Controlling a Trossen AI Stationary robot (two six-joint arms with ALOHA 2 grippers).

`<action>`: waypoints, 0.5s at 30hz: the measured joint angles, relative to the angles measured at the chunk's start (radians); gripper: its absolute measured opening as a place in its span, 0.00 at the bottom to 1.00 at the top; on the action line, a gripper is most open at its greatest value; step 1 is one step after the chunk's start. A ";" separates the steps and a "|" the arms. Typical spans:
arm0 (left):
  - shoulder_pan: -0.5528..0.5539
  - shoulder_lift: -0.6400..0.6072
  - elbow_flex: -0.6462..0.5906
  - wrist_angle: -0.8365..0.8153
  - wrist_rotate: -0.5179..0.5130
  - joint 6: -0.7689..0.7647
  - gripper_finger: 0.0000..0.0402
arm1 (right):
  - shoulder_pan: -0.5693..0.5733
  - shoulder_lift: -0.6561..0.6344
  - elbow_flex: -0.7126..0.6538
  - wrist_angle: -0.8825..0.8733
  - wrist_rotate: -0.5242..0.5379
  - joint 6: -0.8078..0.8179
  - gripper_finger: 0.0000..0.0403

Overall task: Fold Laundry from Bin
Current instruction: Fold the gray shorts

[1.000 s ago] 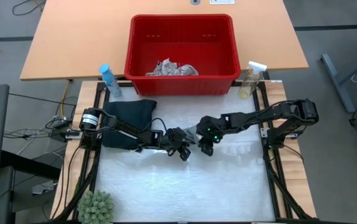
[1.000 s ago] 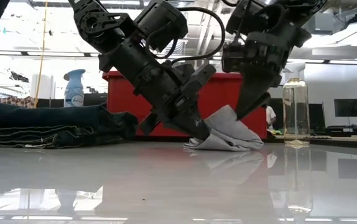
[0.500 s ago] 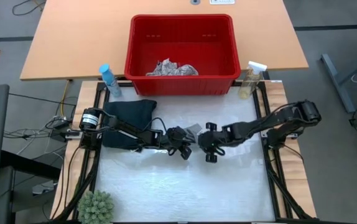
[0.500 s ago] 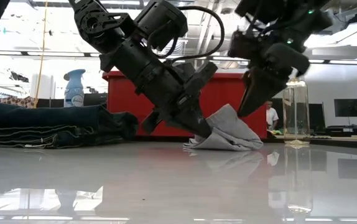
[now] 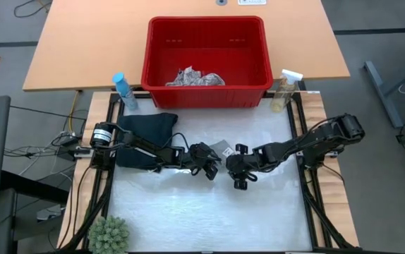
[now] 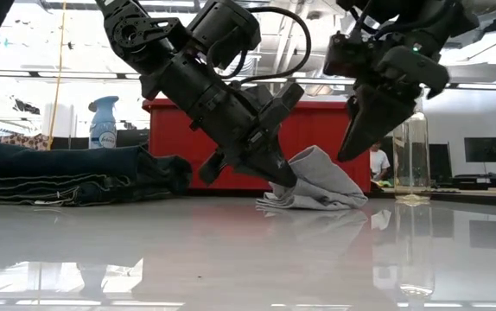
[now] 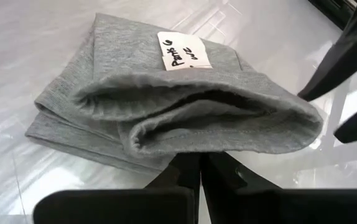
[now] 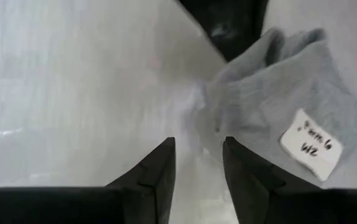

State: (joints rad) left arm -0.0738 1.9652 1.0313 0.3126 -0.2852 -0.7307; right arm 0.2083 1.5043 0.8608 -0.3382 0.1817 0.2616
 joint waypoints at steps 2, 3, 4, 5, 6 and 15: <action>0.000 0.000 0.000 0.000 0.000 0.000 0.00 | 0.011 0.000 0.000 -0.018 -0.015 0.000 0.44; 0.000 0.000 0.000 0.000 0.000 0.000 0.00 | 0.016 0.000 0.000 -0.025 -0.015 -0.003 0.46; 0.000 0.000 0.000 0.000 0.000 0.000 0.00 | 0.022 0.000 0.000 -0.027 -0.013 -0.005 0.49; 0.000 0.000 0.000 0.000 0.000 0.001 0.00 | 0.026 0.000 0.000 -0.025 -0.004 -0.005 0.52; 0.000 0.000 0.000 0.000 0.000 0.002 0.00 | 0.031 0.000 0.000 -0.023 0.015 -0.004 0.55; 0.000 0.000 0.000 -0.001 -0.007 0.010 0.00 | 0.018 0.001 0.000 0.009 0.182 -0.002 0.65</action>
State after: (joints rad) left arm -0.0738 1.9652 1.0313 0.3119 -0.2924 -0.7204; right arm 0.2261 1.5051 0.8608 -0.3293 0.3638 0.2591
